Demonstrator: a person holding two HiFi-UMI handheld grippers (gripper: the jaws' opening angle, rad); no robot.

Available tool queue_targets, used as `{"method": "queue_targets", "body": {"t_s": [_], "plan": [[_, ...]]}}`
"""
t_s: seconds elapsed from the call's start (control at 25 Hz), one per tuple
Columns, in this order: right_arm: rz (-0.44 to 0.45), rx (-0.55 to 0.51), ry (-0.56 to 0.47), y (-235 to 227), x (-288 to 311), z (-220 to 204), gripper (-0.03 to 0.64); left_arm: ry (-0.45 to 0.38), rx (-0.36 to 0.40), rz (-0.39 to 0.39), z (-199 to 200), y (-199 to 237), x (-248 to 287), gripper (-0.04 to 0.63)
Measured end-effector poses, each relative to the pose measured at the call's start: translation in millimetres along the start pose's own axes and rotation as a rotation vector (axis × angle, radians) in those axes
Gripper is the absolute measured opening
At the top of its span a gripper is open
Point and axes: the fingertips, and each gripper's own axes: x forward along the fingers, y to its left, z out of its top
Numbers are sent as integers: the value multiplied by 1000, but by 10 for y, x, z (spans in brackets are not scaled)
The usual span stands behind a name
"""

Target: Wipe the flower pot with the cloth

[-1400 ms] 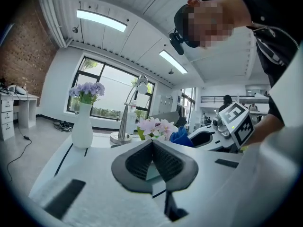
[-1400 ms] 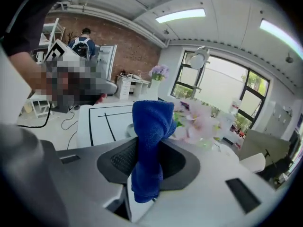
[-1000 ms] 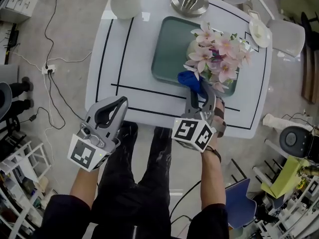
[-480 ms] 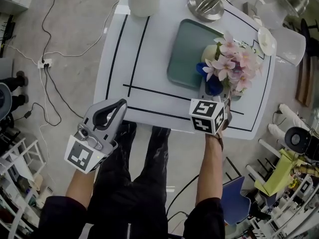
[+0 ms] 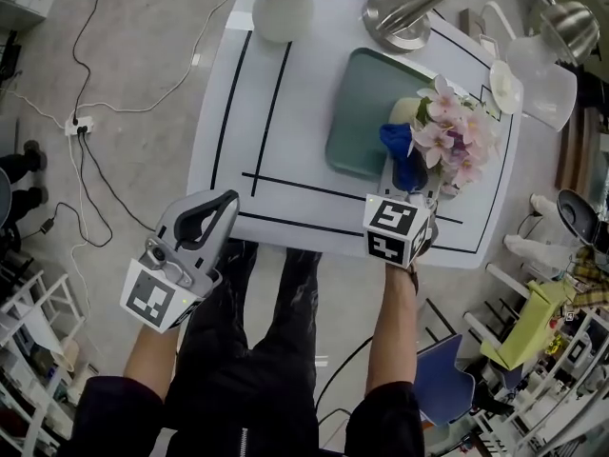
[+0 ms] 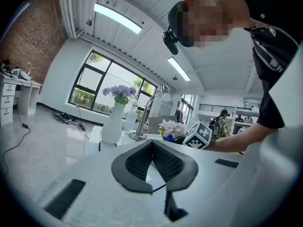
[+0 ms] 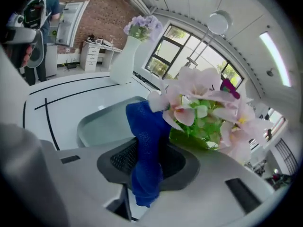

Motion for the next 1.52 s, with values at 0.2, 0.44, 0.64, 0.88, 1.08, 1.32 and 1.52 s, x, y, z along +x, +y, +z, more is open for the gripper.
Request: {"method": "queue_targets", "body": {"t_s": [0.2,0.44,0.64,0.88,1.08,1.32,1.52], "plan": [[15,69,87,100,184,-139,114,12,-20,10,-25,155,-80,6],[58,111,-60,506,-26,523,115,-11,-24,28,6,387,-161,6],[-42,142,-134,398,83,1081,114,-9,-30,29,28,495,-206,6],[-164,310,-21,-37,405,1018,114,-5,-40,37,45,643,-277,6],[-168,379,65,-53,587,709,114,6,-41,34,34,757,-268,6],[-124,370,24,139,468,827,114,20,-47,30,11,808,-243,6],[-196,386,-54,-142,370,1113,114,9,-41,16,66,773,-199,6]]}}
